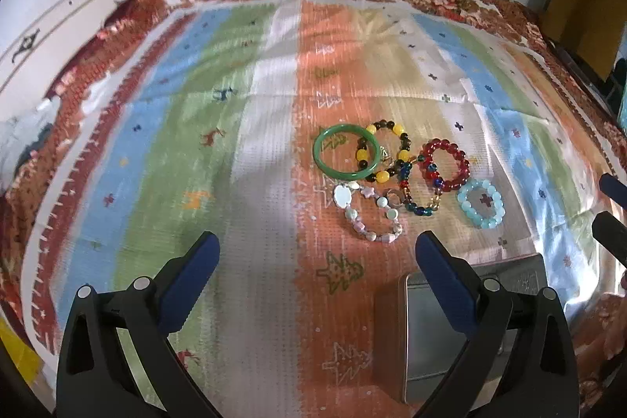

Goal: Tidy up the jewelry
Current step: 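Lower left tool around the green jade bangle while right tool nears the red bead bracelet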

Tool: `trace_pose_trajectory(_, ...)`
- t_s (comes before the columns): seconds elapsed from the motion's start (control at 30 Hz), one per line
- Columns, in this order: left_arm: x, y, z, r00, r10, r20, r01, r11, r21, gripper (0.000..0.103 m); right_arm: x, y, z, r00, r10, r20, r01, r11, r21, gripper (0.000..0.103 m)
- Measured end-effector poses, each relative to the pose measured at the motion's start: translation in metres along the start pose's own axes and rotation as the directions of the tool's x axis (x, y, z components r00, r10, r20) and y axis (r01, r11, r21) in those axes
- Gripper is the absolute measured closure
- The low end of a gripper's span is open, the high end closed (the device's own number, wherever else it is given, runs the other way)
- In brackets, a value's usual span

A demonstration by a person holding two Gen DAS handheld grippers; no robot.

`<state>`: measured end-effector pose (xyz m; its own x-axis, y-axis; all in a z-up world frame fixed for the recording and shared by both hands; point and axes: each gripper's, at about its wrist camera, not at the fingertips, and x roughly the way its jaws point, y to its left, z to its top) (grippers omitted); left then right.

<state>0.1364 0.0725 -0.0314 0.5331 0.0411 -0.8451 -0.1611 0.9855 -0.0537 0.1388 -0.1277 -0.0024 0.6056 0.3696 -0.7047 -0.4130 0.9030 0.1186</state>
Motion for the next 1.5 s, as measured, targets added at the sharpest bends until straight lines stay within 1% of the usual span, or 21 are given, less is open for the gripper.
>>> trace_pose_trajectory(0.17,0.012,0.002,0.006,0.999,0.0,-0.036,0.0,1.0,-0.008,0.006,0.008,-0.004,0.007,1.0,-0.002,-0.015,0.002,1.0,0.0,0.004)
trace_pose_trajectory(0.4,0.027,-0.001,0.015,0.997,0.002,-0.075,-0.001,1.0,0.011,0.006,0.025,-0.009,0.021,0.999,0.0,-0.04,0.0,1.0,-0.007,0.003)
trace_pose_trajectory(0.53,0.033,0.0,0.02,0.996,-0.015,-0.086,0.016,1.0,0.013,0.006,0.035,-0.013,0.027,0.998,-0.006,-0.06,0.005,1.0,-0.011,0.004)
trace_pose_trajectory(0.67,0.04,0.0,0.024,0.995,-0.012,-0.098,0.013,1.0,0.016,0.006,0.043,-0.017,0.031,0.998,-0.01,-0.069,0.009,1.0,-0.011,0.004)
trace_pose_trajectory(1.03,0.066,0.005,0.049,0.993,0.016,-0.116,-0.016,1.0,0.003,0.006,0.068,-0.019,0.042,0.994,-0.023,-0.107,0.02,0.999,-0.029,0.004)
trace_pose_trajectory(1.2,0.082,0.011,0.06,0.991,0.027,-0.133,-0.03,0.999,-0.018,0.006,0.081,-0.023,0.042,0.99,-0.016,-0.139,0.014,1.0,-0.017,0.004)
trace_pose_trajectory(1.37,0.096,0.014,0.066,0.988,0.04,-0.149,-0.044,0.999,-0.025,0.006,0.096,-0.027,0.043,0.985,-0.038,-0.168,0.035,0.999,-0.018,0.004)
trace_pose_trajectory(1.5,0.104,0.016,0.07,0.986,0.04,-0.163,-0.046,0.998,-0.033,0.006,0.104,-0.03,0.045,0.982,-0.024,-0.186,0.024,1.0,0.001,0.004)
